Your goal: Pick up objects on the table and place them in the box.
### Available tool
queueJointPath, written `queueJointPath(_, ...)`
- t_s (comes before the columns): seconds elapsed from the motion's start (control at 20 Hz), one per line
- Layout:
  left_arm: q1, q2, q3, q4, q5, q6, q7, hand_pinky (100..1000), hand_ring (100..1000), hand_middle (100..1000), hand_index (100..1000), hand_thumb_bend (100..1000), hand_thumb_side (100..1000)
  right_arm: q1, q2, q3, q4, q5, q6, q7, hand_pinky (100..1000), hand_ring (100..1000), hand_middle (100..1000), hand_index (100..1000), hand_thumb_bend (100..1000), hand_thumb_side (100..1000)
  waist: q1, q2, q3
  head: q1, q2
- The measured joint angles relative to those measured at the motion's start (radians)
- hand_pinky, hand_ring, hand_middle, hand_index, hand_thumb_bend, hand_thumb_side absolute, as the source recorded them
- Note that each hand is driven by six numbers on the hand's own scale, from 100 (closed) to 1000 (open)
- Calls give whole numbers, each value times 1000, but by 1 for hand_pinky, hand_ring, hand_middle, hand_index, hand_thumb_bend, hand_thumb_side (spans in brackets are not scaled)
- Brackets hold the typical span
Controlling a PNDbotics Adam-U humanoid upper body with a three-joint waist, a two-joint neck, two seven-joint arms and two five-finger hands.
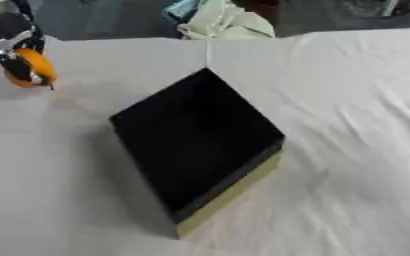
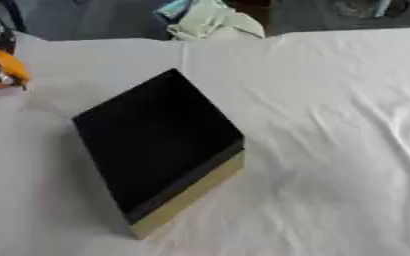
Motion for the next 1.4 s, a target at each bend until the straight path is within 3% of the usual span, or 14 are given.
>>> queueJointPath(0.55, 12, 14, -47, -136, 130, -113, -4, 100, 285, 336, 379, 642, 100, 6, 3, 0, -10, 0, 8, 6, 678, 566, 607, 819, 100, 843, 6, -19, 6, -12, 7)
queueJointPath(0.95, 63, 26, -159, -322, 360, -228, 0, 100, 275, 324, 363, 596, 100, 7, 5, 0, -12, 0, 9, 7, 679, 568, 608, 819, 100, 840, 8, -32, 6, -28, 16)
queueJointPath(1.4, 113, 34, -289, -545, 652, -254, -27, 100, 276, 323, 361, 565, 100, 7, 9, 2, -14, 0, 13, 8, 679, 568, 607, 818, 100, 840, 15, -34, 0, -36, 21)
